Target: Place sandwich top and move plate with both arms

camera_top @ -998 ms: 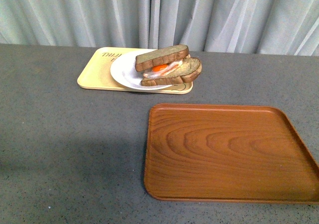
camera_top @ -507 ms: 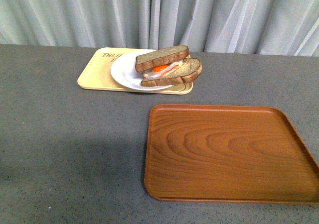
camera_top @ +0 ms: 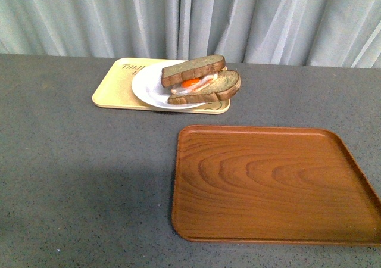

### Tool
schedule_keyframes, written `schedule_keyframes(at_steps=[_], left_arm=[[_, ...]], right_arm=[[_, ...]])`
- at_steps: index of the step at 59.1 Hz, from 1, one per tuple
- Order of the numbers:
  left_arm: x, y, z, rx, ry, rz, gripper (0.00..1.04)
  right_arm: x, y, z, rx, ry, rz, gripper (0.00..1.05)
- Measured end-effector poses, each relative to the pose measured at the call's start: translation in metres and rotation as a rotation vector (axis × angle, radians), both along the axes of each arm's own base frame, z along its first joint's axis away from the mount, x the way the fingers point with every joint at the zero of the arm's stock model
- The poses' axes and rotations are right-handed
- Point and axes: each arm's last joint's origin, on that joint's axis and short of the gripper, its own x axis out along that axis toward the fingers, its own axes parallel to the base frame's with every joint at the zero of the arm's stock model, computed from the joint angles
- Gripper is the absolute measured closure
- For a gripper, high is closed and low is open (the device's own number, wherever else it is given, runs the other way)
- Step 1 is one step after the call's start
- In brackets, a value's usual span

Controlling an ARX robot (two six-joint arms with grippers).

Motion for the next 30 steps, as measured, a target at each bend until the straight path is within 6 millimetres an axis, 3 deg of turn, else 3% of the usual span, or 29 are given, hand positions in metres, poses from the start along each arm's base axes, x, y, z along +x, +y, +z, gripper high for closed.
schedule_keyframes(at_steps=[30], left_arm=[[-0.0035, 0.0001, 0.0008, 0.000, -0.018, 0.001, 1.03]], right_arm=[[0.0000, 0.0000, 0.0000, 0.000, 0.000, 0.000, 0.09]])
